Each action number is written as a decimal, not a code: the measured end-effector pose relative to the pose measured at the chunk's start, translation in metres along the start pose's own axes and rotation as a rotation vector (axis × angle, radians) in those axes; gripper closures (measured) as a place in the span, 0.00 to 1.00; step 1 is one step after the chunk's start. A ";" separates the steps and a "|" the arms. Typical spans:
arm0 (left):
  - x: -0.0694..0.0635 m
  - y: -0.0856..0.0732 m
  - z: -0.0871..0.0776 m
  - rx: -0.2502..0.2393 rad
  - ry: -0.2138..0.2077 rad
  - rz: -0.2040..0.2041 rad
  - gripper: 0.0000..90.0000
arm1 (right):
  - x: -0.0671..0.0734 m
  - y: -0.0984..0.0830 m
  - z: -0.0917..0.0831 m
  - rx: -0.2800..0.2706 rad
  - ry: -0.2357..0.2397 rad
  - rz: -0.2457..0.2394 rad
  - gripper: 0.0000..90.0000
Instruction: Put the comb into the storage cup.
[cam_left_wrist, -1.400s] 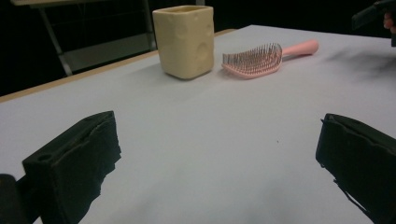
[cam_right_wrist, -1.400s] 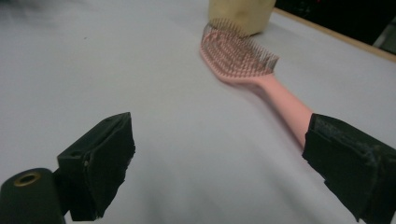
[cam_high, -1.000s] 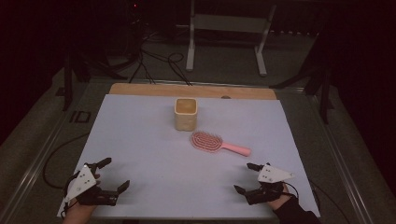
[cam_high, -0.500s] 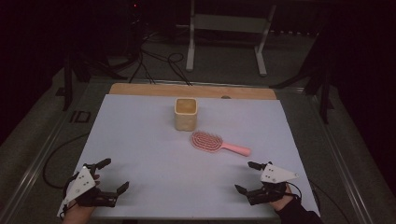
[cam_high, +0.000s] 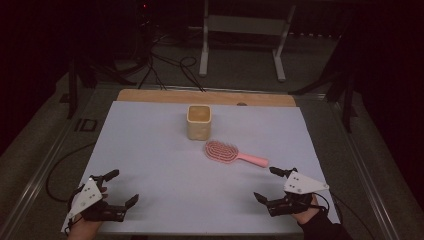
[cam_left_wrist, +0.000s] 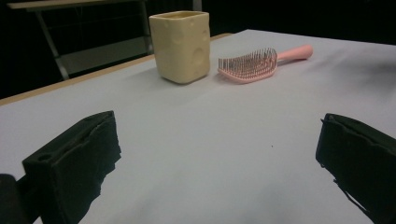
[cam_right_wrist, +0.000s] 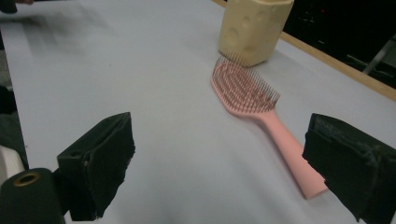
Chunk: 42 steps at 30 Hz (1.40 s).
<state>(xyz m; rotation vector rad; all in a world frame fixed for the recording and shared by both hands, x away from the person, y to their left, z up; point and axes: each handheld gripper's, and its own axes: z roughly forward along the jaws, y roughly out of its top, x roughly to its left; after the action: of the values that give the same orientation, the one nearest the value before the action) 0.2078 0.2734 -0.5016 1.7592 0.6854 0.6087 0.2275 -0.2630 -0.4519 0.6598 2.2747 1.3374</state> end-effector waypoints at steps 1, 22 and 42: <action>0.000 0.000 0.000 -0.002 0.001 0.001 0.00 | -0.001 0.002 0.000 0.001 -0.001 -0.010 0.10; 0.000 0.000 0.000 0.002 0.001 0.002 0.00 | -0.033 0.040 -0.002 0.021 -0.031 -0.057 0.10; 0.000 0.000 0.001 0.005 -0.006 0.004 0.00 | -0.067 0.053 0.027 0.059 -0.015 -0.049 0.09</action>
<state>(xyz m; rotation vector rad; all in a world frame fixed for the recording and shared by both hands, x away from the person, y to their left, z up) 0.2082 0.2731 -0.5017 1.7669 0.6802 0.6038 0.3065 -0.2615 -0.4099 0.6272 2.3107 1.2432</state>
